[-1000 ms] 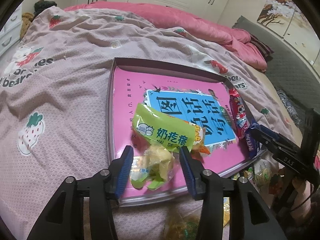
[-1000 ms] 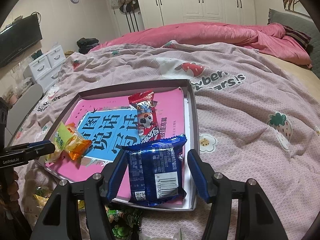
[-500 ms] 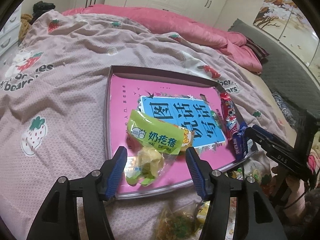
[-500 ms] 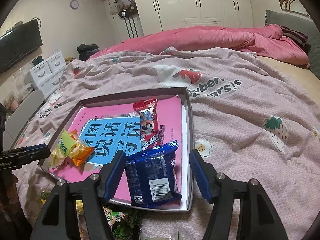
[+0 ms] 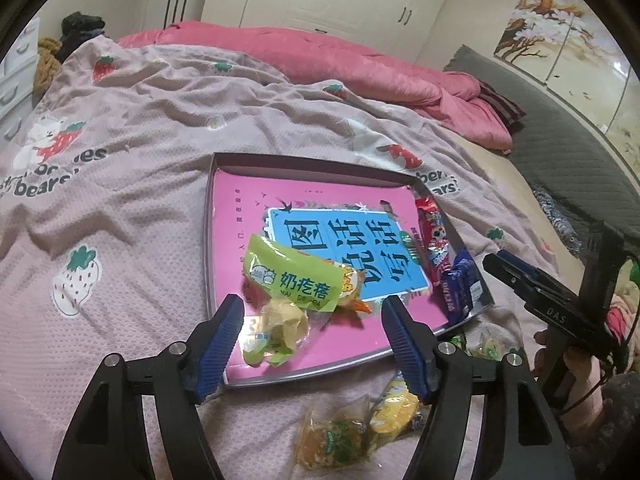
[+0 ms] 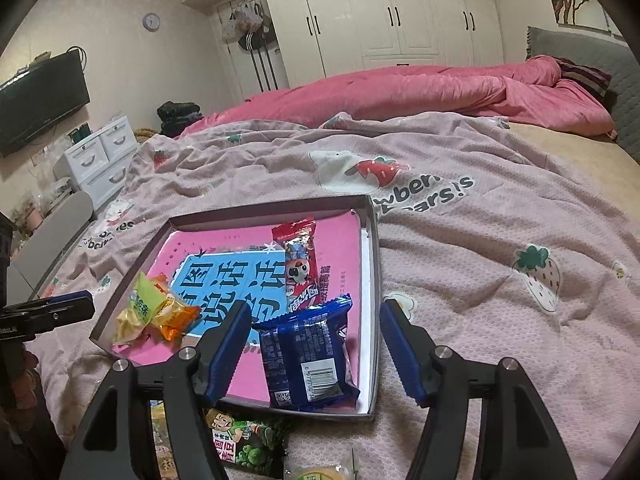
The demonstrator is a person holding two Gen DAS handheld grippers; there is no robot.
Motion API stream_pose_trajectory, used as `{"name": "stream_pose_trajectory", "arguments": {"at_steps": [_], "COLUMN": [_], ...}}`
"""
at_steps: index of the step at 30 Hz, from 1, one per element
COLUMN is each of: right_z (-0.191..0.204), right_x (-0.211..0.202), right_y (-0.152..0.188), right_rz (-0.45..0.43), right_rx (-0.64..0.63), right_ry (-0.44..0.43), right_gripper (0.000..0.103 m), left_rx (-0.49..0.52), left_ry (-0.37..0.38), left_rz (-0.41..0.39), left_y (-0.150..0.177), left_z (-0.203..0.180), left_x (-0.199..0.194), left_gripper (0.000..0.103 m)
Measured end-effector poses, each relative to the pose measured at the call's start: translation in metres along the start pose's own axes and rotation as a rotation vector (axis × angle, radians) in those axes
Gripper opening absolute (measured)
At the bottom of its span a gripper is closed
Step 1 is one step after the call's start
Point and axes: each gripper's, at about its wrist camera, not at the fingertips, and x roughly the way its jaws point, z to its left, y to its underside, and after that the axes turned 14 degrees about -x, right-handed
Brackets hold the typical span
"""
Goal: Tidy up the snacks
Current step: 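Withdraw both grippers from the tray toward the snack pile beside it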
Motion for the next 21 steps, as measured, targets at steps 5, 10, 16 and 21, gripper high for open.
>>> {"name": "stream_pose_trajectory", "arguments": {"at_steps": [5, 10, 16, 21], "right_z": [0.001, 0.003, 0.006, 0.013], "right_x": [-0.007, -0.012, -0.019, -0.03], "right_y": [0.0, 0.0, 0.001, 0.004], "right_rz": [-0.011, -0.018, -0.025, -0.032], "right_rx": [-0.002, -0.004, -0.002, -0.005], "right_ry": [0.0, 0.001, -0.004, -0.023], "right_gripper": [0.067, 0.067, 0.067, 0.067], "left_rx": [0.011, 0.02, 0.039, 0.068], "left_ry": [0.006, 0.017, 0.022, 0.027], "left_rz": [-0.008, -0.012, -0.012, 0.006], "left_y": [0.002, 0.003, 0.006, 0.012], "left_z": [-0.004, -0.006, -0.011, -0.017], "left_x": [-0.007, -0.013, -0.018, -0.019], "left_gripper": [0.073, 0.073, 0.073, 0.073]}}
